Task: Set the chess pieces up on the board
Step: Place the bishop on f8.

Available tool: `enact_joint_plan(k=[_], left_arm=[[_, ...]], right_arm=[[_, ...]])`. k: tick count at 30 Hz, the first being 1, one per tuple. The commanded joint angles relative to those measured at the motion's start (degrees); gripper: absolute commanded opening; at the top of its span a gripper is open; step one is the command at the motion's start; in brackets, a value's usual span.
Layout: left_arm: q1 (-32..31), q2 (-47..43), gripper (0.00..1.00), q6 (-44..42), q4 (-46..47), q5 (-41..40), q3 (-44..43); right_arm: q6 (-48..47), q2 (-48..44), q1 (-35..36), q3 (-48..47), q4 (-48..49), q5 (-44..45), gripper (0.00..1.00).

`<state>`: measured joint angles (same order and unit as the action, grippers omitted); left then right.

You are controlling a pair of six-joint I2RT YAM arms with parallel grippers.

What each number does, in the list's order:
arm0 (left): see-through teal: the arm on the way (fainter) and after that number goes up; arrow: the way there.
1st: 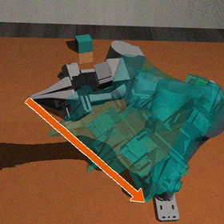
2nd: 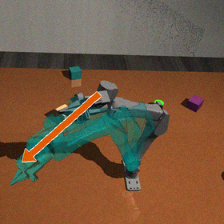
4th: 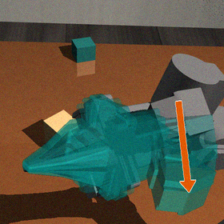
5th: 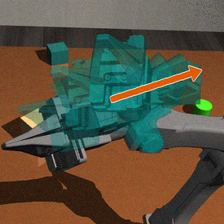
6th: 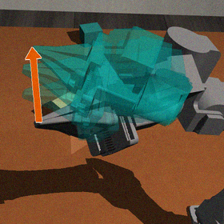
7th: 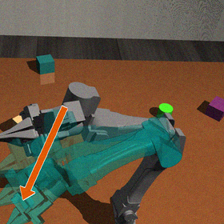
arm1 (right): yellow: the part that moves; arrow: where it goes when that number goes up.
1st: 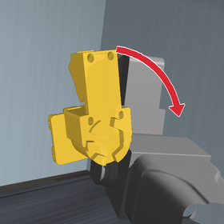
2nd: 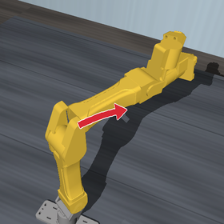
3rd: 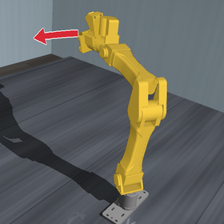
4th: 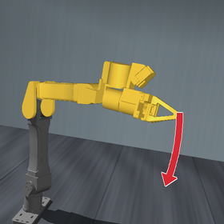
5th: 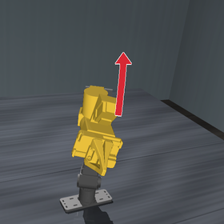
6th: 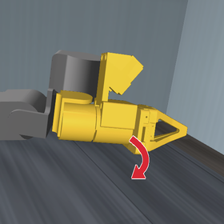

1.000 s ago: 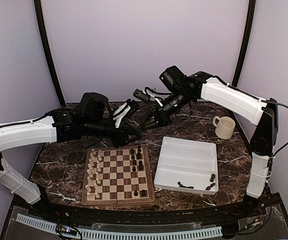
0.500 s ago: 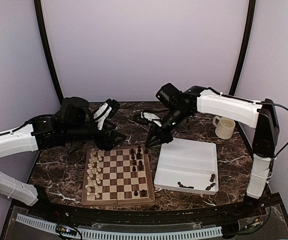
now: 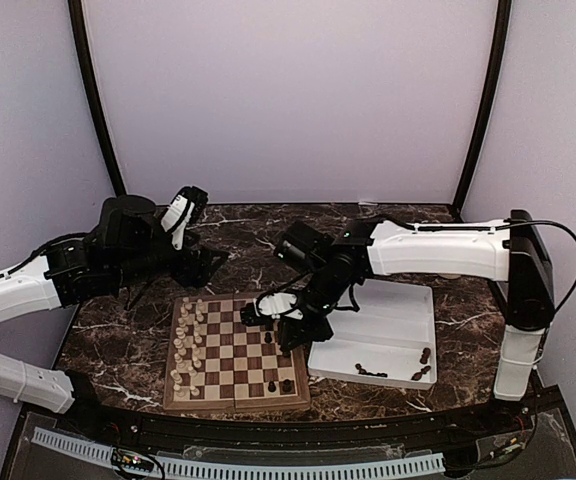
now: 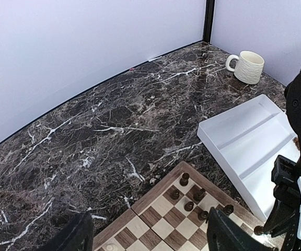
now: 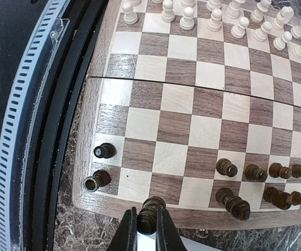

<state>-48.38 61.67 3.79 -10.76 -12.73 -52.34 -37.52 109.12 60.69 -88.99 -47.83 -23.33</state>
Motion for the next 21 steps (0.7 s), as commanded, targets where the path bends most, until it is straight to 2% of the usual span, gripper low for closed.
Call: enact_joint_plan(k=[1, 21], left_arm=[[0.3, -0.9, 0.77, 1.2, 1.4, -0.9, 0.6], [0.2, -0.3, 0.77, 1.2, 1.6, -1.0, 1.3]], right_arm=[[-0.6, 1.0, 1.0, 0.0, 2.6, 2.7, 0.00], [0.4, 3.9, 1.8, 0.4, 5.3, 4.9, 0.00]])
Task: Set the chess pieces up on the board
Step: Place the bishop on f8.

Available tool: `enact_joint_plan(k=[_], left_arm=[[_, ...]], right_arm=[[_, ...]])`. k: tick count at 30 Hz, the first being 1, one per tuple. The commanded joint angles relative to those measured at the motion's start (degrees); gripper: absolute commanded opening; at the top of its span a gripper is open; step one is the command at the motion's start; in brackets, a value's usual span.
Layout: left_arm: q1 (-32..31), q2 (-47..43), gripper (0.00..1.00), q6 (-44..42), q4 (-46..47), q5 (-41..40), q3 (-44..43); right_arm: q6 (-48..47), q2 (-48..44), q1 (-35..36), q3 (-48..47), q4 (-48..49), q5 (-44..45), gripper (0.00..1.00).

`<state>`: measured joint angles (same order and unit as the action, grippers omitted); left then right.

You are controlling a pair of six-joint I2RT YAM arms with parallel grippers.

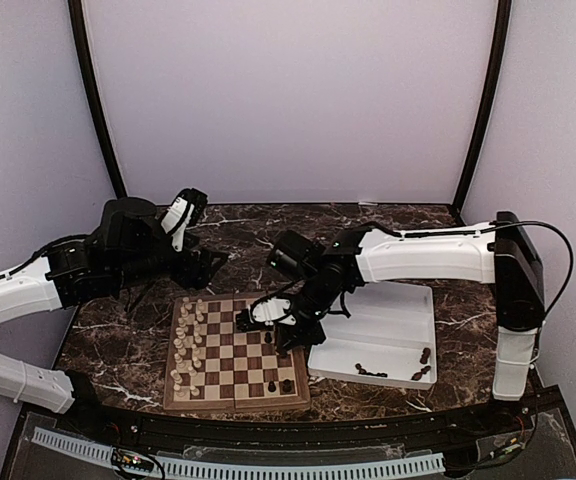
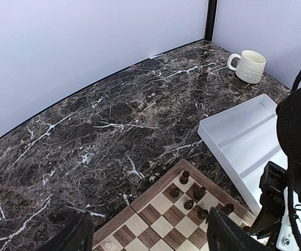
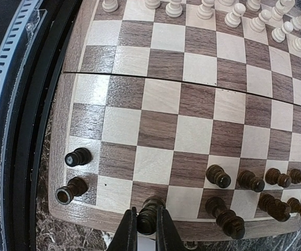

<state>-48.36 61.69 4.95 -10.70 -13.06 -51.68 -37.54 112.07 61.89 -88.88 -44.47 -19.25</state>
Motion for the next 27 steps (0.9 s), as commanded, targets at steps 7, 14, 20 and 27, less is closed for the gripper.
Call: enact_joint_plan(k=[7, 14, 20, 27], left_arm=[[0.3, -0.2, 0.77, 0.1, 1.5, -0.6, 0.8], [0.2, -0.2, 0.77, 0.2, 1.5, -0.5, 1.1], [0.3, -0.1, 0.77, 0.1, 1.6, -0.3, 1.1], [0.2, 0.1, 0.77, 0.3, 1.6, -0.1, 1.3]], right_arm=[[0.4, 1.4, 0.9, 0.8, 2.1, 1.6, 0.00], [0.1, 1.4, 1.1, 1.0, 1.8, 1.4, 0.00], [-0.1, 1.4, 1.3, 1.2, 1.9, 1.2, 0.00], [-0.1, 1.7, 1.3, 1.5, 2.3, 1.1, 0.00]])
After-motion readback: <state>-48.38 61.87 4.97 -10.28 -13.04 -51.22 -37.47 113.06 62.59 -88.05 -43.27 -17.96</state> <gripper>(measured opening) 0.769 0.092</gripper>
